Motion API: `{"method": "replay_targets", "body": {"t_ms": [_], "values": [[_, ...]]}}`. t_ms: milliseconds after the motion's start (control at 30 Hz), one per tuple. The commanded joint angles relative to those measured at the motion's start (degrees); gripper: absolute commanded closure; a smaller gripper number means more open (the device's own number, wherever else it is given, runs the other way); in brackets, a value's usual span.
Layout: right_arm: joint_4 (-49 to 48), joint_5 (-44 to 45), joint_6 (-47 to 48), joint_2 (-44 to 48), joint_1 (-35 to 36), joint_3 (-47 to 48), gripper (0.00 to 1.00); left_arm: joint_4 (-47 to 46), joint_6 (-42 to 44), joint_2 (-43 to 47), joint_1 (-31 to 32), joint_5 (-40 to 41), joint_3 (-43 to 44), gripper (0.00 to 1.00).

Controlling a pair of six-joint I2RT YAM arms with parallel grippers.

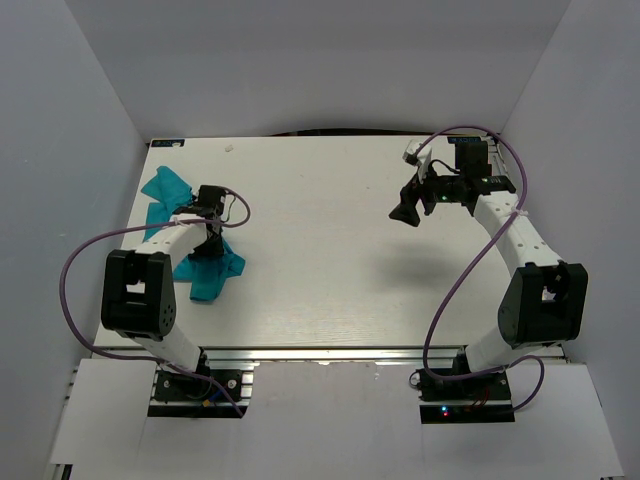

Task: Fold and stack the t-shirts
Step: Grab crumpled tshirt from the corner of the board with the left arm, then move the tshirt to the center of the board

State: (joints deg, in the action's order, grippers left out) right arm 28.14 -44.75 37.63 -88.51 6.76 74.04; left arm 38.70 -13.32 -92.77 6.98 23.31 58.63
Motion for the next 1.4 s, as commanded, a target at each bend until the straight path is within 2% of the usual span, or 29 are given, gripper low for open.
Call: {"method": "replay_targets", "body": {"t_ms": [0, 133, 233, 367, 400, 500, 667, 967, 1200, 1233, 1367], "values": [[-0.3, -1.0, 0.6, 0.0, -0.3, 0.1, 0.11, -3.3, 1.4, 2.6, 0.2, 2.3, 0.0, 0.51], [-0.2, -1.1, 0.7, 0.0, -0.2, 0.1, 0.11, -4.1, 1.6, 1.0, 0.2, 1.5, 0.3, 0.54], [-0.1, -1.0, 0.7, 0.2, -0.3, 0.1, 0.11, -4.2, 1.4, 0.4, 0.2, 0.7, 0.5, 0.63], [0.0, -0.8, 0.9, 0.2, -0.3, 0.0, 0.11, -4.2, 1.7, 0.9, 0.3, 0.3, 0.9, 0.81], [0.0, -0.8, 0.9, 0.3, -0.3, -0.1, 0.11, -4.1, 1.7, 1.2, 0.3, 0.2, 0.9, 0.89], [0.0, -0.8, 0.9, 0.2, -0.3, -0.2, 0.11, -3.8, 1.7, 2.3, 0.4, -0.3, 1.6, 0.99], [0.3, -0.7, 1.2, 0.4, -0.2, -0.2, 0.11, 0.9, -1.2, 5.1, 0.7, -5.4, 7.6, 1.0], [1.1, -3.4, 1.0, 0.3, -0.1, 1.6, 0.1, 6.3, -14.8, 4.5, 0.8, -30.4, 35.0, 1.0], [1.1, -7.7, 1.5, 0.4, 1.6, 3.0, 0.11, 6.5, -23.3, -2.7, 0.9, -41.3, 57.5, 1.0], [-0.3, -8.2, 0.6, 0.4, 1.8, 3.2, 0.11, 6.5, -25.2, -3.8, 0.9, -42.5, 63.2, 1.0], [-5.7, -9.7, -5.5, 1.1, 2.9, 3.5, 0.11, 5.0, -31.1, -8.9, 1.5, -47.3, 75.7, 1.0]]}}
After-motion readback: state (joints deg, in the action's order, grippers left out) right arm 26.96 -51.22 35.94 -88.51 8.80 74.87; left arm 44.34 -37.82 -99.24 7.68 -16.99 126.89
